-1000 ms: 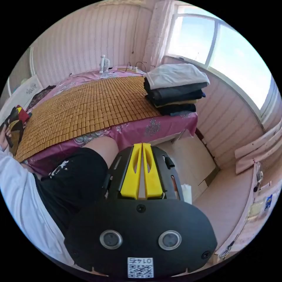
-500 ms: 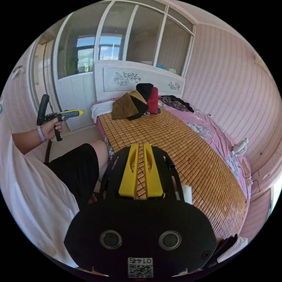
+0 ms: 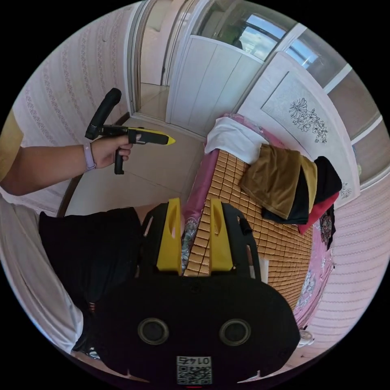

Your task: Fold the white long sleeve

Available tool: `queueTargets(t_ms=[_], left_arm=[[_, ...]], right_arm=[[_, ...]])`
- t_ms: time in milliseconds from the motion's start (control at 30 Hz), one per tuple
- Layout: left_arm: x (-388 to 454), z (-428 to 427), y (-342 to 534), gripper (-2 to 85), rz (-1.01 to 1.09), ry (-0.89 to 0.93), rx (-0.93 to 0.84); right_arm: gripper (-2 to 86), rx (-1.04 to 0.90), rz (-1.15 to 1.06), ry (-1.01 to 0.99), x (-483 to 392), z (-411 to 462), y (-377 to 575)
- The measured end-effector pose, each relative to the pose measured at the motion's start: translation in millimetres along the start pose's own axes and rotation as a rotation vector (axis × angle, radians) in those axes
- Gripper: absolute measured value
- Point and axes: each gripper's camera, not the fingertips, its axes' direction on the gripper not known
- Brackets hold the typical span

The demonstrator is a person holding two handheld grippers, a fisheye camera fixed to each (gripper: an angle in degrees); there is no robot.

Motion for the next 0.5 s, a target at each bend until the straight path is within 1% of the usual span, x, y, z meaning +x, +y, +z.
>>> queueTargets(t_ms=[67, 267, 500], left_arm=[[-12, 27, -22, 11.5, -0.050, 0.010, 0.042], [-39, 98, -79, 12.6, -0.223, 0.061, 0.056], [-49, 152, -121, 12.2, -0.263, -0.004, -0.024]], right_arm=[[10.7, -0.020, -0.016, -0.023, 23, 23, -24], [10.9, -0.070, 0.050, -0.035, 110, 106, -93], [10.5, -0.089, 0.264, -0.051, 200, 195, -149]])
